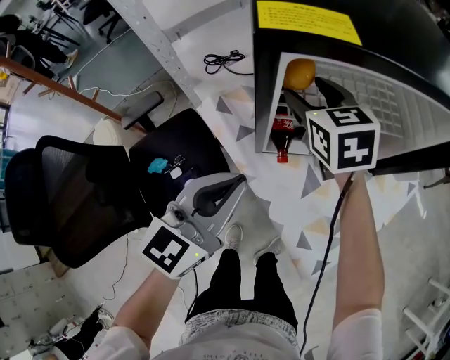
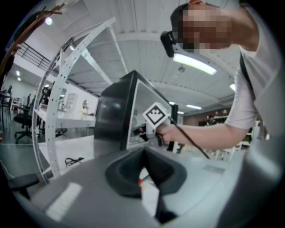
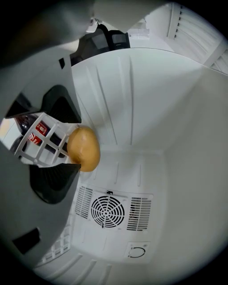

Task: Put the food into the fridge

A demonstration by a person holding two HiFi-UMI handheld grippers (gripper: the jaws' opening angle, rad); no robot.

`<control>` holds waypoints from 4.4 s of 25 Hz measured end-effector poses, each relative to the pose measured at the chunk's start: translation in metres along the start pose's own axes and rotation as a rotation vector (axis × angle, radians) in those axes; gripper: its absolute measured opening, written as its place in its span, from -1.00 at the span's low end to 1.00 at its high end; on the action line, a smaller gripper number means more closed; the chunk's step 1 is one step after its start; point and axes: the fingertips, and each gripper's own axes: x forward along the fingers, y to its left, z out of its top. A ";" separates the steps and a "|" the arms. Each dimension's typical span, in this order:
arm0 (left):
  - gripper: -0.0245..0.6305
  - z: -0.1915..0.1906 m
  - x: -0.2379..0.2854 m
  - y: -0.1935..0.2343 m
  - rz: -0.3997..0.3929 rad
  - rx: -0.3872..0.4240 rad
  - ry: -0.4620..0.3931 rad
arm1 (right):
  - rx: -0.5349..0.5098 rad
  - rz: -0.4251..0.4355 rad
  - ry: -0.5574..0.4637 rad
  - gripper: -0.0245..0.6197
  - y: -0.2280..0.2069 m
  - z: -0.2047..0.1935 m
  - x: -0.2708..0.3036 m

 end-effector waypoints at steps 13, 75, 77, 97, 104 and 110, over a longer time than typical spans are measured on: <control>-0.91 0.025 0.001 -0.011 -0.010 0.046 -0.017 | 0.085 0.027 -0.065 -0.10 0.011 -0.007 -0.032; -0.91 0.093 -0.079 -0.027 -0.075 0.179 -0.074 | 0.215 0.004 -0.331 -0.87 0.119 0.008 -0.217; -0.91 0.094 -0.080 -0.027 -0.077 0.179 -0.080 | 0.216 0.006 -0.331 -0.88 0.121 0.007 -0.220; -0.91 0.089 -0.087 -0.023 -0.063 0.165 -0.082 | 0.249 0.039 -0.312 -0.91 0.138 -0.006 -0.226; -0.91 0.087 -0.084 -0.027 -0.068 0.158 -0.084 | 0.250 0.035 -0.298 -0.91 0.135 -0.011 -0.228; -0.91 0.089 -0.080 -0.029 -0.074 0.154 -0.087 | 0.250 0.037 -0.293 -0.91 0.133 -0.012 -0.229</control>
